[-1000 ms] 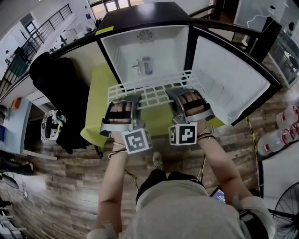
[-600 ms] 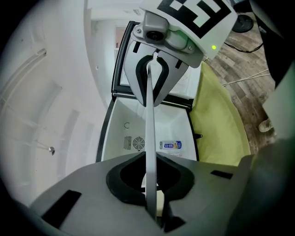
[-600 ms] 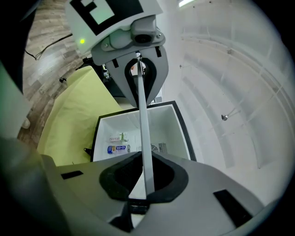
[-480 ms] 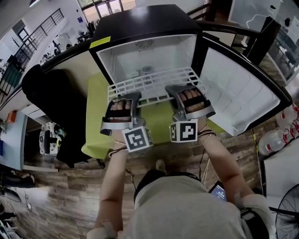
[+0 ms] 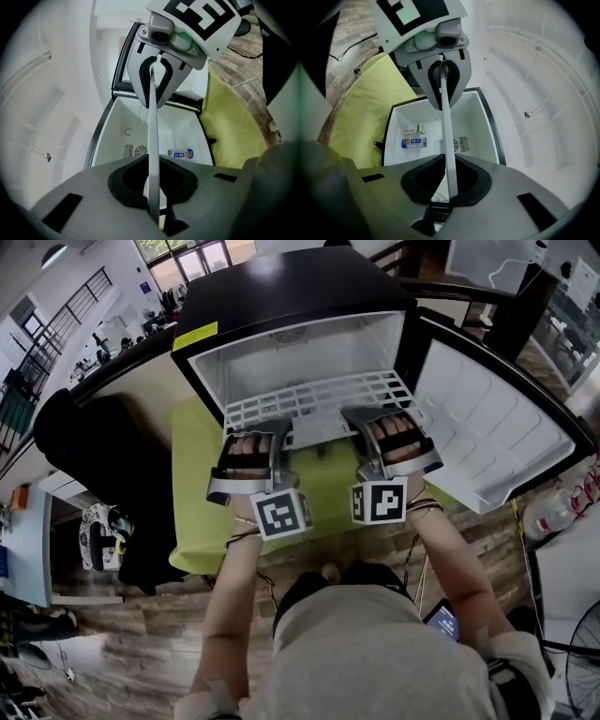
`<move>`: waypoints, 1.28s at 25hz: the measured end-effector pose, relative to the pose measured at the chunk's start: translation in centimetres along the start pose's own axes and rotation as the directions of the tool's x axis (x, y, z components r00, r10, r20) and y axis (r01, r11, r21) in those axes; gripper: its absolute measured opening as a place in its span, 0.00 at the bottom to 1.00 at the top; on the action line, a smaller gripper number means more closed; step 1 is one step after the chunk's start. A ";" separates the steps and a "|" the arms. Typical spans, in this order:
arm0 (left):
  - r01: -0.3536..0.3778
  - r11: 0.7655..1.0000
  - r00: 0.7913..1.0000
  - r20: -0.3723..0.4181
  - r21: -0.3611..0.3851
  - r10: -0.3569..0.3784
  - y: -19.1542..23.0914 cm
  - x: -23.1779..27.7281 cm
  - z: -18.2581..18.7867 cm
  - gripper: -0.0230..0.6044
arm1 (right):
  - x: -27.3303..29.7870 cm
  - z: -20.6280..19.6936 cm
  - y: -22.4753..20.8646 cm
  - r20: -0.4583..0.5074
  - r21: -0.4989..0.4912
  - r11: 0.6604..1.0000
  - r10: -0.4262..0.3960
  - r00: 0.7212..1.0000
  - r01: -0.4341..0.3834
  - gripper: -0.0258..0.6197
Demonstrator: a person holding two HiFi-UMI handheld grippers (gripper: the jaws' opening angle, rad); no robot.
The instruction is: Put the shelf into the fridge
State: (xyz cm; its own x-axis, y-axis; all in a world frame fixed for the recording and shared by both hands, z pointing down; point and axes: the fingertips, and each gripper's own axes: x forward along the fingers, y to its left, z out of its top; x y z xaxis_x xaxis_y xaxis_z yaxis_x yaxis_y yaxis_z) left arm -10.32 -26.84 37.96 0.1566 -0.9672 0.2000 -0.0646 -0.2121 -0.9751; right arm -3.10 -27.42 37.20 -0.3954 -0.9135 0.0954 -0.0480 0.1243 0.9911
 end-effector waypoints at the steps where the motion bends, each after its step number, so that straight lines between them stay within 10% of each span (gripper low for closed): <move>1: 0.012 1.000 1.000 0.001 -0.002 -0.012 -0.2 0.2 -0.1 0.11 | 0.2 0.0 0.1 -0.003 0.000 1.000 0.002 1.000 -0.002 0.12; 32: 0.066 0.995 0.997 -0.042 -0.070 -0.069 -0.7 3.6 -1.4 0.11 | 4.1 -0.9 1.2 0.061 0.015 0.994 0.108 0.992 -0.109 0.11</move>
State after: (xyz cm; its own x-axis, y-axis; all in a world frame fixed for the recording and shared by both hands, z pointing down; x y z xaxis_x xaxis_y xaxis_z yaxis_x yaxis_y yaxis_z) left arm -11.05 -30.40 39.53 0.1193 -0.9552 0.2710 -0.1233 -0.2851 -0.9505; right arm -3.92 -31.41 38.84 -0.4540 -0.8692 0.1961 -0.0184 0.2292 0.9732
